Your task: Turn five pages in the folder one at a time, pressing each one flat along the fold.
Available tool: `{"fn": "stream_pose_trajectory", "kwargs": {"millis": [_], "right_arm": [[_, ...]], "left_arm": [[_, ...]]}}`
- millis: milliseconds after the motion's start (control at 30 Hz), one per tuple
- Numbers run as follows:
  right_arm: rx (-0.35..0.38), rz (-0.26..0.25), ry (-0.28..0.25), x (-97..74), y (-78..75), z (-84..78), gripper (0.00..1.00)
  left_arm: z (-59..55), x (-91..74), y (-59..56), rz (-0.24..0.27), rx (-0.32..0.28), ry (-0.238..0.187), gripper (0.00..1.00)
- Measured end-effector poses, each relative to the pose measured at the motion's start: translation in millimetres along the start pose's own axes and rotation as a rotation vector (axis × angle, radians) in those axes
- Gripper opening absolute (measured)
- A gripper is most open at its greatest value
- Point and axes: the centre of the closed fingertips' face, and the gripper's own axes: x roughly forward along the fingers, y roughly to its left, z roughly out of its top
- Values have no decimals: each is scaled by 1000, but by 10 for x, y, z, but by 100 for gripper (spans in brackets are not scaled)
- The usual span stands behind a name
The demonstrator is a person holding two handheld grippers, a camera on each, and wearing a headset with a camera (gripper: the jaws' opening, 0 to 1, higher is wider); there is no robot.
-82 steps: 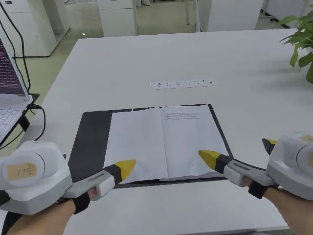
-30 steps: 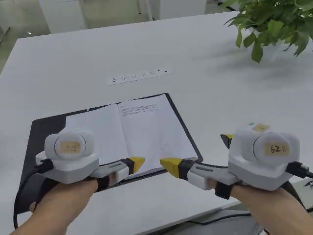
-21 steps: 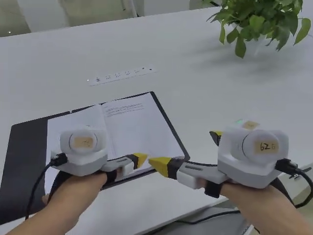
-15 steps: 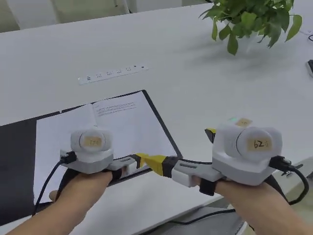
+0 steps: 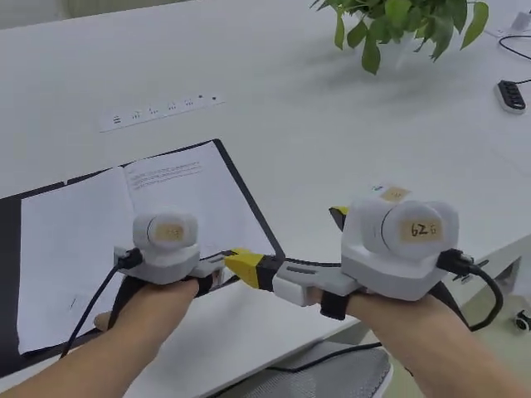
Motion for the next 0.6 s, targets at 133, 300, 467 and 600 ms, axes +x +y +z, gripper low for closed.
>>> {"fn": "stream_pose_trajectory", "kwargs": {"millis": [133,300,467,600], "right_arm": [[7,2,5,8,-17,-28,99],[19,2,10,8,-30,-55,99],[29,3,23,39,-38,-96,98],[29,8,28,76,-18,-105,98]], "left_arm": [[-19,111,-15,13,13,0,67],[-154,164,28,58,100,6,59],[-150,164,59,61,79,-34,56],[-150,160,60,47,87,-72,54]]}}
